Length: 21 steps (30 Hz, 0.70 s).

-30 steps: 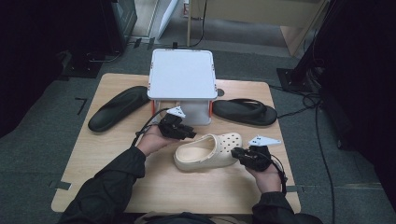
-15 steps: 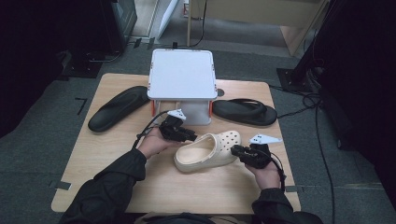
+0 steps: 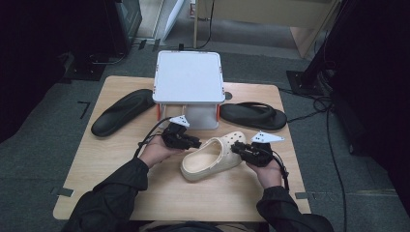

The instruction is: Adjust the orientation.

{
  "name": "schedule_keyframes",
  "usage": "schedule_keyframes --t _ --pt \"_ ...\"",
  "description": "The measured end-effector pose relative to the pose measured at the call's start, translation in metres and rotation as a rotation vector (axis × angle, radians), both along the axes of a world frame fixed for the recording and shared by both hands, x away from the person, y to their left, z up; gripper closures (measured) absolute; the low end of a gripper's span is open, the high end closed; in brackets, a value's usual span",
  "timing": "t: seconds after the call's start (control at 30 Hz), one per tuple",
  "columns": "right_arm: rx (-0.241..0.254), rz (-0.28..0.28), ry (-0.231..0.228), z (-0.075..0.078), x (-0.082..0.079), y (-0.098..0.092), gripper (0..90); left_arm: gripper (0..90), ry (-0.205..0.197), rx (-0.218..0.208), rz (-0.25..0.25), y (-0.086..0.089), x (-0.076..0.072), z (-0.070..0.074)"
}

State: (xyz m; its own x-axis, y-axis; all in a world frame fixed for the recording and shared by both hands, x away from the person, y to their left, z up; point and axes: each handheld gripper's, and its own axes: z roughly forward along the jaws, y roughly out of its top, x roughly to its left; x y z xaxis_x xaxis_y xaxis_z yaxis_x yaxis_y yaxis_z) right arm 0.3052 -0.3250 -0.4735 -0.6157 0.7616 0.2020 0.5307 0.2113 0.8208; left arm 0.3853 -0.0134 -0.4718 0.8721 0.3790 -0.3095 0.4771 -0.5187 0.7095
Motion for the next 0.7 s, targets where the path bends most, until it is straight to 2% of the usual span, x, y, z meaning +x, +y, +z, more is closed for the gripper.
schedule_keyframes --t 0.03,0.13,0.2,0.27,0.37,0.4,0.47,0.6,0.7 --pt "0.014 -0.019 0.008 0.001 0.0 0.0 74.7 71.8 -0.002 -0.001 -0.002 0.001 -0.001 -0.001" --pt "0.005 -0.027 0.002 0.002 -0.002 0.0 75.2 71.0 -0.005 0.001 0.0 0.002 -0.003 -0.001" --pt "-0.026 -0.044 0.008 0.002 -0.008 -0.003 76.1 69.1 -0.001 -0.001 0.004 0.003 -0.002 -0.002" --pt "-0.035 -0.048 0.011 0.002 -0.01 -0.004 76.4 69.0 0.005 -0.005 0.009 0.003 -0.001 -0.003" --pt "-0.056 -0.089 0.06 0.0 -0.019 -0.011 77.8 69.2 -0.008 -0.002 0.01 0.001 0.0 -0.002" --pt "-0.056 -0.089 0.06 0.0 -0.019 -0.011 77.8 69.4 -0.008 -0.002 0.01 0.001 0.0 -0.002" --pt "-0.061 -0.101 0.093 -0.004 -0.02 -0.014 78.3 69.8 0.006 -0.007 0.006 0.001 0.002 -0.003" --pt "-0.071 -0.092 0.087 -0.004 -0.017 -0.013 78.5 71.8 0.02 -0.011 0.003 0.001 0.001 -0.003" --pt "-0.054 -0.083 0.1 -0.004 -0.011 -0.016 78.3 73.5 0.038 -0.013 -0.017 0.001 -0.001 -0.003"
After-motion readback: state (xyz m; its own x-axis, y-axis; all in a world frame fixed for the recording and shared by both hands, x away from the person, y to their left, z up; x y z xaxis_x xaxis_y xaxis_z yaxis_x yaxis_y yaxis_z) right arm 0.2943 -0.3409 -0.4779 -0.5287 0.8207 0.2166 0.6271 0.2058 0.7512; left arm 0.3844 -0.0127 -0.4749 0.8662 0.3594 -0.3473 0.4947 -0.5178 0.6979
